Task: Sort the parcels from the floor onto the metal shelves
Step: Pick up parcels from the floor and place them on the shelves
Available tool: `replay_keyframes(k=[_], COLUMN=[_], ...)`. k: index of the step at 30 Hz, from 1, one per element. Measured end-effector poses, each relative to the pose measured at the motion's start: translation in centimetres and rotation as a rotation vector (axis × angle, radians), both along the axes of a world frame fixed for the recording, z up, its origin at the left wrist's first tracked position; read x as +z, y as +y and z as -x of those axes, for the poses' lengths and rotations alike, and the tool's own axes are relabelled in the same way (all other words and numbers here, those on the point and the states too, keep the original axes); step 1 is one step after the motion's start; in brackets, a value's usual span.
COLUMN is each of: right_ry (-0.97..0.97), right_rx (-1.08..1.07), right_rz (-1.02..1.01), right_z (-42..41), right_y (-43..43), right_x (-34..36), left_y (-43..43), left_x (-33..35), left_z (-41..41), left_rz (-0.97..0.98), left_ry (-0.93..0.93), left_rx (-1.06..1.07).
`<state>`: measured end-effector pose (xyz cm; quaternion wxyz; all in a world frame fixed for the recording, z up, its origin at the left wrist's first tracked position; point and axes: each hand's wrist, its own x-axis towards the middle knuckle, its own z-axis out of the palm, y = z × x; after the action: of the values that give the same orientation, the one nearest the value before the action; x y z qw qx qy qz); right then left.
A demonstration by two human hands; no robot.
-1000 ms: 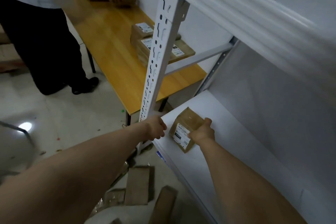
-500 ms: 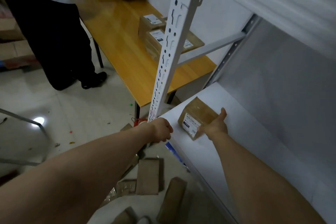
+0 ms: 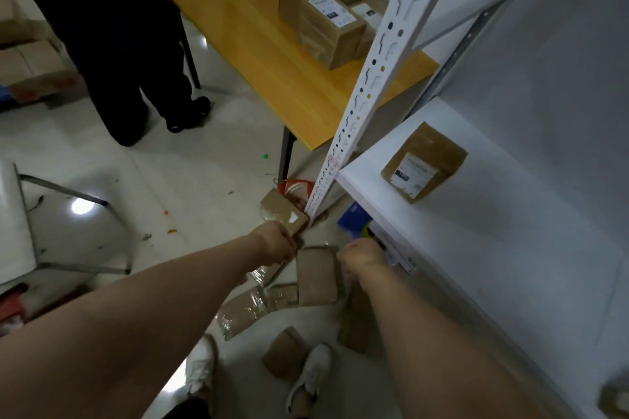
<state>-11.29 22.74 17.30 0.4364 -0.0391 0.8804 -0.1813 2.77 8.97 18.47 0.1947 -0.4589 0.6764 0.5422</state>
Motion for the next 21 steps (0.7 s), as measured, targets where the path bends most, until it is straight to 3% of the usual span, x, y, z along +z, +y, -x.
replay_keyframes(k=[3, 11, 16, 21], right_ry=[-0.163, -0.292, -0.283, -0.203], right_rx=[-0.031, -0.036, -0.015, 0.028], right_rz=[0.046, -0.018, -0.005, 0.036], right_z=[-3.9, -9.1, -7.7, -3.5], right_y=[-1.0, -2.1, -3.0, -5.4], right_x=[-3.2, -12.5, -16.2, -19.2], left_y=[-0.7, -0.6, -1.4, -3.9], left_x=[-3.9, -14.3, -18.2, -20.7], left_z=[-4.6, -9.9, -8.9, -5.0], left_rz=[0.076, 0.091, -0.042, -0.116], left_ry=[-0.107, -0.187, -0.233, -0.109], left_rx=[0.043, 0.052, 0.162, 0.273])
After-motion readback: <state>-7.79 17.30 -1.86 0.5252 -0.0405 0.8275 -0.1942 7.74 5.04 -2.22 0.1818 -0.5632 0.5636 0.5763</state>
